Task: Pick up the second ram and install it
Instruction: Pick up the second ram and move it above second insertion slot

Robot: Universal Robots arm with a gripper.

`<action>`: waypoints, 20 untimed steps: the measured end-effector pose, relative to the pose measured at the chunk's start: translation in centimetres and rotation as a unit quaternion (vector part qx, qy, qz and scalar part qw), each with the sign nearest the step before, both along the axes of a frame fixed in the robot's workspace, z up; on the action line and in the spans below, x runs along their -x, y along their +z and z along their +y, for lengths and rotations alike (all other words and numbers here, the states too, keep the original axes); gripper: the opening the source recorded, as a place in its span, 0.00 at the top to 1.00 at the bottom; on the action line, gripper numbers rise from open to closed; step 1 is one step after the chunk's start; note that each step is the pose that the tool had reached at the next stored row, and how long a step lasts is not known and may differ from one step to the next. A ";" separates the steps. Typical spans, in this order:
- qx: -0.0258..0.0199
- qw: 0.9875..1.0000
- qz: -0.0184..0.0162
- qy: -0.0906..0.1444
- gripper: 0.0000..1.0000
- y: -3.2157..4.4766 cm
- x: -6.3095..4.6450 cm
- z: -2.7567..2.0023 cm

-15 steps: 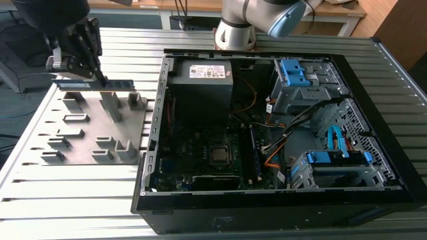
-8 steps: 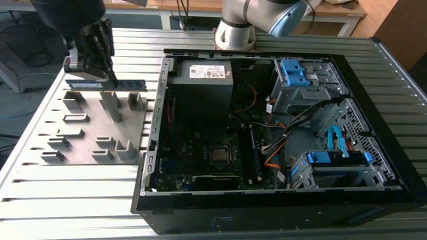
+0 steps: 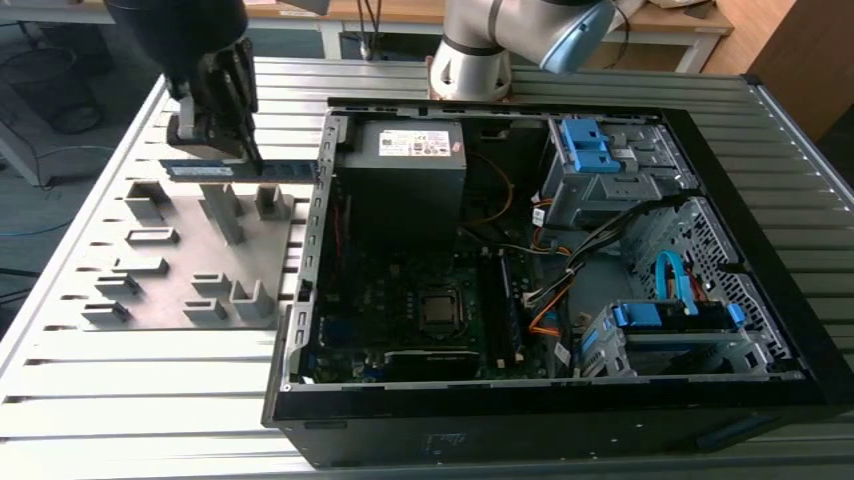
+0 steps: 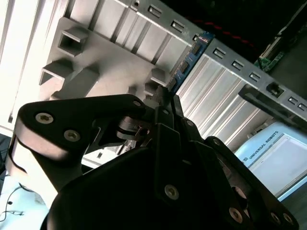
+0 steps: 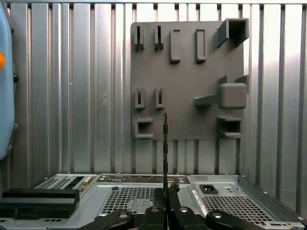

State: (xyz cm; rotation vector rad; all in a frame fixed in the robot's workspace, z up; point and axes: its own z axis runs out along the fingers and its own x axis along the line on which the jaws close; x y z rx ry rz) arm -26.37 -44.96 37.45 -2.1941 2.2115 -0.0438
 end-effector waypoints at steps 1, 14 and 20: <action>0.000 1.000 0.000 0.000 0.86 -0.01 -0.3 0.00; 0.000 1.000 0.000 0.000 0.86 0.00 -3.7 0.00; 0.000 1.000 0.000 0.000 0.86 0.00 -5.3 0.00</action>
